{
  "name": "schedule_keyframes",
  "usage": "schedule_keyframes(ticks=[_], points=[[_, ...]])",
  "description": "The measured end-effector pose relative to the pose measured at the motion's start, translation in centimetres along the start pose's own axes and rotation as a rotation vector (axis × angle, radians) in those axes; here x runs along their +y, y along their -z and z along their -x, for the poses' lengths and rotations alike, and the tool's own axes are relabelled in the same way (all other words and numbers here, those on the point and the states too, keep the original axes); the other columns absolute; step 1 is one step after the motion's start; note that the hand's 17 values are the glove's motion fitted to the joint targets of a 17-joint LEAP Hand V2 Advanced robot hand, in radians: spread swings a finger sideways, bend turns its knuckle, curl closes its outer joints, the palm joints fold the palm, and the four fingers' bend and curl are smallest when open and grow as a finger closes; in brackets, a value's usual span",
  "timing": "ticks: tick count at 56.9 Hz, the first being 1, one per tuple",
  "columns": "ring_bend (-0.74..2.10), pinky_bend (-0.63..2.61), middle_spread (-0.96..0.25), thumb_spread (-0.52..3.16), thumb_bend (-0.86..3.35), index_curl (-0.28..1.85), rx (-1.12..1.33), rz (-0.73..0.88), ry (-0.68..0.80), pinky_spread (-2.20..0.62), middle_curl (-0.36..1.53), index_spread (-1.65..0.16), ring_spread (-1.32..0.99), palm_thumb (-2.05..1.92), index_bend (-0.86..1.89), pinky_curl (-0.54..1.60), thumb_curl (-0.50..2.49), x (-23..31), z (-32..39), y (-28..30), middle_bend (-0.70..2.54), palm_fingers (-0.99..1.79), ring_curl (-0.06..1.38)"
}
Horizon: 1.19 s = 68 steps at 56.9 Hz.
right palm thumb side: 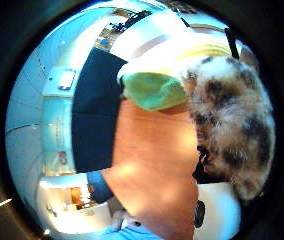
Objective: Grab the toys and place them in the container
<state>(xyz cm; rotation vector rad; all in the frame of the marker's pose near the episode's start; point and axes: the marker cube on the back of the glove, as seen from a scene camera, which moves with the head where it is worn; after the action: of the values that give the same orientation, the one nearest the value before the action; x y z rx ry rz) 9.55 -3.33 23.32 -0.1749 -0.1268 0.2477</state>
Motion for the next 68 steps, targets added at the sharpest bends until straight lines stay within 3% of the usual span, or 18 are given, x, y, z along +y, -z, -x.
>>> schedule_keyframes(ticks=[19,35,46,51,56,63,66,68], points=[[0.77,1.07,-0.14,1.59,0.35,0.54,-0.041,-0.105,0.101,-0.36,0.4,-0.2,-0.22,0.48,0.27,0.47,0.42,0.1,8.9,10.7,0.41,0.74,0.34],[0.76,1.09,-0.13,1.6,0.38,0.59,0.009,-0.135,0.268,-0.36,0.45,-0.2,-0.22,0.44,0.29,0.5,0.42,0.3,19.8,14.8,0.41,0.68,0.37],[0.75,1.09,-0.13,1.61,0.4,0.62,0.044,-0.109,0.351,-0.35,0.47,-0.2,-0.22,0.4,0.31,0.52,0.41,-0.3,27.8,13.4,0.4,0.63,0.38],[0.75,1.1,-0.12,1.61,0.42,0.63,0.184,-0.11,0.234,-0.35,0.48,-0.2,-0.21,0.38,0.32,0.52,0.4,-1.7,28.2,12.1,0.38,0.61,0.39],[0.73,1.11,-0.11,1.61,0.42,0.64,0.063,-0.037,0.387,-0.35,0.48,-0.2,-0.21,0.35,0.33,0.52,0.4,-2.2,30.8,10.3,0.35,0.57,0.39],[0.71,1.13,-0.1,1.63,0.45,0.65,0.03,0.043,0.381,-0.34,0.48,-0.2,-0.2,0.31,0.33,0.53,0.38,-3.7,32.5,7.5,0.29,0.52,0.4],[0.66,1.16,-0.08,1.62,0.44,0.65,0.025,0.117,0.356,-0.33,0.45,-0.21,-0.19,0.24,0.33,0.54,0.36,-3.9,33.1,6.2,0.2,0.39,0.39],[0.51,1.17,-0.06,1.58,0.38,0.66,0.029,0.15,0.352,-0.29,0.44,-0.24,-0.14,0.14,0.32,0.54,0.32,-4.0,32.7,5.8,0.13,0.05,0.36]])
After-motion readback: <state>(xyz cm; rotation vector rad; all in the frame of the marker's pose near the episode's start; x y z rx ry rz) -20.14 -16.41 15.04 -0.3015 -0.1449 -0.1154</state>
